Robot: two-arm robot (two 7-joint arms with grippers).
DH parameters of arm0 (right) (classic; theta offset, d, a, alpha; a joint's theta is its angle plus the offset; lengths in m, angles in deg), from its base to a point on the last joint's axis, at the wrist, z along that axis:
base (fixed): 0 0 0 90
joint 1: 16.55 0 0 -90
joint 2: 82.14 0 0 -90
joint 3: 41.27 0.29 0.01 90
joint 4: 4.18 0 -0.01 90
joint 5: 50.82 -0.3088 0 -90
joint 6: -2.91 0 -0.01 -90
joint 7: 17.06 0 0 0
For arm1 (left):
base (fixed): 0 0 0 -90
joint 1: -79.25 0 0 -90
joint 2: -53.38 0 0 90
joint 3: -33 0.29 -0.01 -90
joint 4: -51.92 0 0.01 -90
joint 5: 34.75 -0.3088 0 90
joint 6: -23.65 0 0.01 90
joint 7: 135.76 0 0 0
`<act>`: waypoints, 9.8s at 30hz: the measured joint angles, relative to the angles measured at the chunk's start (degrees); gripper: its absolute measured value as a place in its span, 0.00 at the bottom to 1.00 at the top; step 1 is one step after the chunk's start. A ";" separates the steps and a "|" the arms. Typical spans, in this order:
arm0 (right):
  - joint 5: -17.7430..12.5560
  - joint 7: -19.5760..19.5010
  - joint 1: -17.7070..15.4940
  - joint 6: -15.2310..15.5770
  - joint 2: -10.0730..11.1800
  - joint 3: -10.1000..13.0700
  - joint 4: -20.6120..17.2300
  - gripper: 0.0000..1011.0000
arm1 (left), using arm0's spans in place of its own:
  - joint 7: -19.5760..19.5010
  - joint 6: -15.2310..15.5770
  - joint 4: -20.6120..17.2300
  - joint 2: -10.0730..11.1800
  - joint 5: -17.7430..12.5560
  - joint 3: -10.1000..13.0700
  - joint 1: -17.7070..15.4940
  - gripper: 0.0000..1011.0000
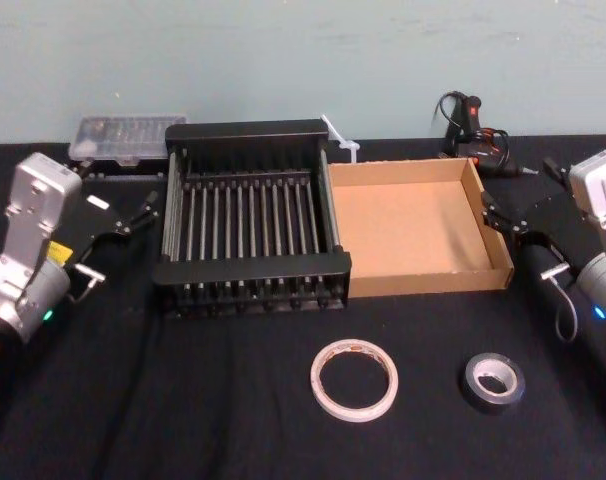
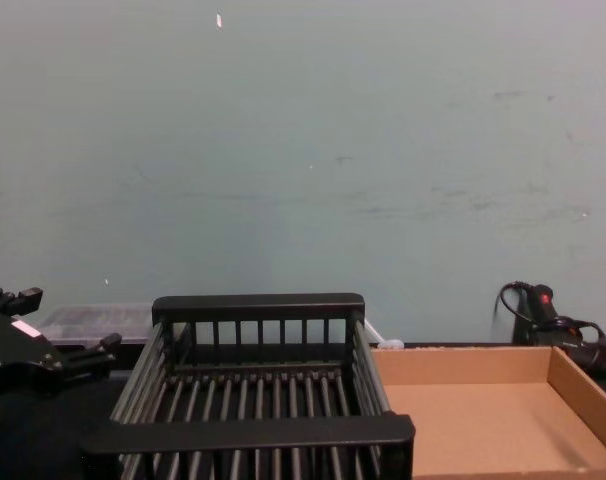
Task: Pick up the white tape and place it into the black box , Pick up the silver tape and place it into the brown box.
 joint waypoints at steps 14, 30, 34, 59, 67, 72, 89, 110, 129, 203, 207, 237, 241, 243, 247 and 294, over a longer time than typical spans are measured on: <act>0.00 0.00 0.00 0.00 0.00 0.00 0.00 0.99 | 0.00 0.00 0.00 0.00 0.00 0.00 0.00 0.99; 0.00 0.00 0.00 0.00 0.00 0.00 0.00 0.99 | 0.00 0.00 0.00 0.00 0.00 0.00 0.00 0.99; 0.00 0.00 0.00 0.00 0.00 0.00 0.00 0.99 | 0.00 0.00 0.00 0.00 0.00 0.00 0.00 0.99; 0.30 0.66 -0.59 0.33 -0.18 1.15 -0.91 0.99 | 0.00 0.00 0.00 0.00 0.00 0.00 0.00 0.99; 0.06 1.91 -2.47 1.51 0.38 3.12 -4.03 0.99 | 0.00 0.00 0.00 0.00 0.00 0.00 0.00 0.99; -0.97 3.07 -4.08 2.78 1.22 4.67 -6.67 0.99 | 0.00 0.00 0.00 0.00 0.00 0.00 0.00 0.99; -5.30 8.67 -12.23 8.48 6.19 9.91 -16.47 0.99 | 0.00 0.00 0.00 0.00 0.00 0.00 0.00 0.99; -11.99 16.63 -20.02 19.36 9.54 14.90 -22.46 0.99 | 0.00 0.00 0.01 0.00 0.00 0.00 0.00 0.99; -13.65 20.95 -24.64 25.97 10.75 18.12 -25.14 0.99 | 0.00 0.00 0.00 0.00 0.00 0.01 0.00 0.99; -13.08 23.03 -19.80 32.05 10.01 12.30 -20.33 0.99 | 0.00 0.00 0.00 0.00 0.00 0.00 0.00 0.99; -13.08 23.03 -19.80 32.04 10.01 12.30 -20.34 0.99 | 0.00 0.00 0.00 0.00 0.00 0.00 0.00 0.99; -13.13 23.07 -19.85 31.98 10.05 12.37 -20.44 0.50 | 0.00 0.00 0.00 0.00 0.00 0.00 0.00 0.99; -13.13 23.07 -19.85 31.97 10.05 12.37 -20.44 0.38 | 0.00 0.00 0.00 0.00 0.00 0.00 0.00 0.99; -13.13 23.07 -19.85 31.97 10.05 12.37 -20.44 0.34 | 0.00 0.00 0.00 0.00 0.00 0.01 0.00 0.99; -13.13 23.06 -19.85 31.97 10.05 12.37 -20.44 0.21 | 0.00 0.00 0.00 0.00 0.00 0.00 0.00 0.99; -12.45 19.28 -8.52 29.31 2.22 11.21 -15.73 0.16 | 0.00 0.00 0.00 0.00 0.00 0.00 0.00 0.99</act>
